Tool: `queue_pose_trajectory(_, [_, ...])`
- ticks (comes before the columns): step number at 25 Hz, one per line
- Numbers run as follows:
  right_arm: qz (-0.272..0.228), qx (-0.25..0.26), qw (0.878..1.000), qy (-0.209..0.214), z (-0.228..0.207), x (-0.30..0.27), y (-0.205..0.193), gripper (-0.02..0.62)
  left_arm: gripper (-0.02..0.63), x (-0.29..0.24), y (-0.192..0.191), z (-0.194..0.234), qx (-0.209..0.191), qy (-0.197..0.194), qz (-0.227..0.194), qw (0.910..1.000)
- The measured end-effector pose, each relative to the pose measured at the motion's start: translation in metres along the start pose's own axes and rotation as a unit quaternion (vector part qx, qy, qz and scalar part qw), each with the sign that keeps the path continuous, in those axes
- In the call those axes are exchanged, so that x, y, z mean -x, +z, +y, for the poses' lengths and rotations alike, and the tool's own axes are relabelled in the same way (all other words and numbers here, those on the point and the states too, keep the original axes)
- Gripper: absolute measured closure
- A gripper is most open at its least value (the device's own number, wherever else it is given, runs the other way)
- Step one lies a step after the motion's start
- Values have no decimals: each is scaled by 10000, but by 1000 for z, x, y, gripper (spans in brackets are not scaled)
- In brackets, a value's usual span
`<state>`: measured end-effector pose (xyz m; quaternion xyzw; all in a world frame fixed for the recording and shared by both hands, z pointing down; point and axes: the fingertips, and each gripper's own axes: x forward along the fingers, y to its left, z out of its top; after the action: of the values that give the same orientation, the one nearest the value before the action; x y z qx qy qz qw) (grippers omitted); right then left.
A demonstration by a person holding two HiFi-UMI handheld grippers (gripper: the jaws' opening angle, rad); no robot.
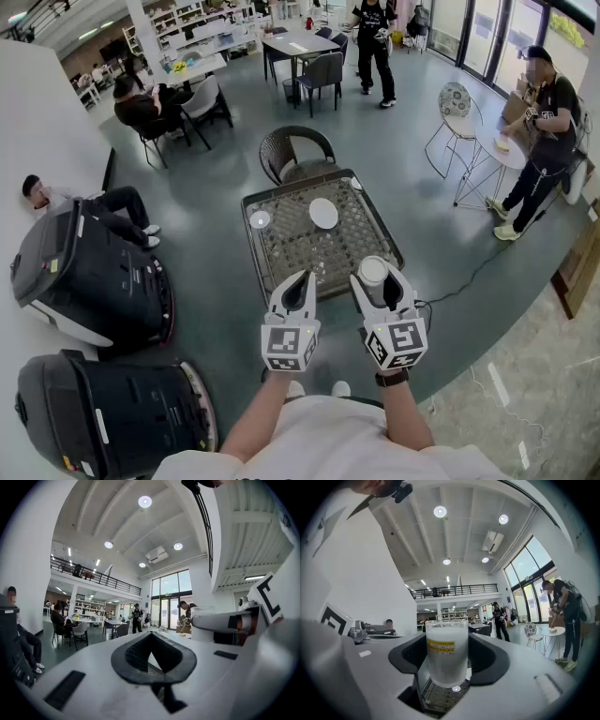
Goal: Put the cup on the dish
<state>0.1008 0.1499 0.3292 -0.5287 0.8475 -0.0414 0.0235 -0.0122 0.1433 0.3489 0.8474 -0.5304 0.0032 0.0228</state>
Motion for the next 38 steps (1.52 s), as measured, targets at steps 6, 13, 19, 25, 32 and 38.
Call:
queue_pose_trajectory(6, [-16, -17, 9999, 166, -10, 16, 2, 339, 603, -7, 2, -24, 51, 23, -6, 10000])
queue_pose_trajectory(13, [-34, -106, 9995, 304, -29, 40, -2, 339, 603, -14, -6, -66, 91, -74, 106, 9999])
queue_pose_trajectory(19, [-199, -52, 9994, 266, -42, 58, 9, 339, 603, -10, 8, -86, 192, -204, 39, 9996])
queue_pose_trajectory(25, [-296, -209, 9992, 157, -62, 60, 17, 339, 603, -18, 13, -82, 242, -164, 14, 9996])
queue_pose_trajectory(32, [-227, -217, 9995, 60, -72, 45, 12, 339, 603, -28, 18, -74, 39, -266, -49, 9996])
queue_pose_trajectory(38, [-179, -158, 9997, 85, -74, 10, 8, 339, 603, -61, 15, -51, -49, -370, -88, 9993])
